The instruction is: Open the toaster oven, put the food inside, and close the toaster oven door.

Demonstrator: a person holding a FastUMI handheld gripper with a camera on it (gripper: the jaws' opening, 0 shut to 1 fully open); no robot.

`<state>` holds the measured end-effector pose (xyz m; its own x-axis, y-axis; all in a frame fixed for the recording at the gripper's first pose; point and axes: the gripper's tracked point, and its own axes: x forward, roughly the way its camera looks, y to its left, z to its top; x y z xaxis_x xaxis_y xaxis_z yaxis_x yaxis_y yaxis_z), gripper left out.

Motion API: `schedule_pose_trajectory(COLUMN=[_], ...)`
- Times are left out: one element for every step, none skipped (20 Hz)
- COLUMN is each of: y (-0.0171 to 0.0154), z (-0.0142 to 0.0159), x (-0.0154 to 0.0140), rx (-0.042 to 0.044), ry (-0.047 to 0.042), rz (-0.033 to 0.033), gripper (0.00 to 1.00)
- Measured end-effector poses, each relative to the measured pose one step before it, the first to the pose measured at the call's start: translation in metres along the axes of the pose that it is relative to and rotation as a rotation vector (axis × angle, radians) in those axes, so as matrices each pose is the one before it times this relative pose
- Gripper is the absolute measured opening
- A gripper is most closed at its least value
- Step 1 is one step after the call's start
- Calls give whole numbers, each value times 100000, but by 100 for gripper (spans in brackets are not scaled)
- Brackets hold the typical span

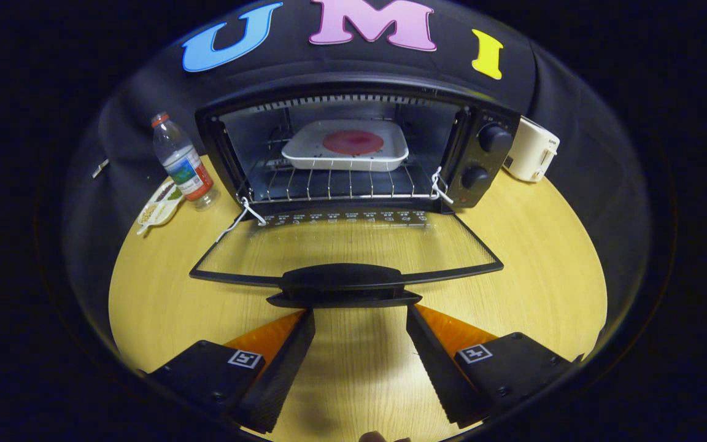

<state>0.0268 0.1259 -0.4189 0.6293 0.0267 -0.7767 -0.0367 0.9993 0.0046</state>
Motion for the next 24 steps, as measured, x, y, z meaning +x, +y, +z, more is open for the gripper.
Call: schedule_pose_trajectory(y=[-60, 47, -47, 3, -248, -273, -209, -153, -142, -5, -97, -222, -171, -67, -70, -257, -183, -81, -103, -176, -394, -370, -388, -406], z=[758, 1014, 1031, 903, 741, 1120, 903, 982, 857, 1211, 1119, 996, 594, 156, 534, 606, 722, 788, 770, 949, 1082, 1170, 1203, 1204], x=[-754, -899, -576, -343, -163, -123, -128, -251, -299, -446, -219, 14, -310, -420, -537, -827, -649, -730, -768, -841, -906, -965, -850, -791], rx=[-136, -188, -257, 251, 909, 1631, 1743, 1620, 1444, 1327, 1192, 861, -260, -853, -1125, -1032, -870, -847, -482, -358, -31, 279, 360, 46], ry=[-2958, -3075, -2466, -1867, -1227, -1636, -1611, -1179, -1455, -2045, -2443, -1977, -1459, -1268, -1803, -1831, -2347, -2428, -2773, -2599, -2758, -2731, -3110, -2767], rz=[1017, 1232, 1274, 913, 292, -124, -207, 292, -57, 13, 257, 247, 222, 265, 151, 233, 128, 475, 427, 367, -112, -281, -371, -82], gripper=[100, 100, 99, 99, 99, 100, 100, 100, 100, 100, 100, 99, 99, 99, 99, 100, 99, 99, 99, 99, 99, 99, 99, 99])
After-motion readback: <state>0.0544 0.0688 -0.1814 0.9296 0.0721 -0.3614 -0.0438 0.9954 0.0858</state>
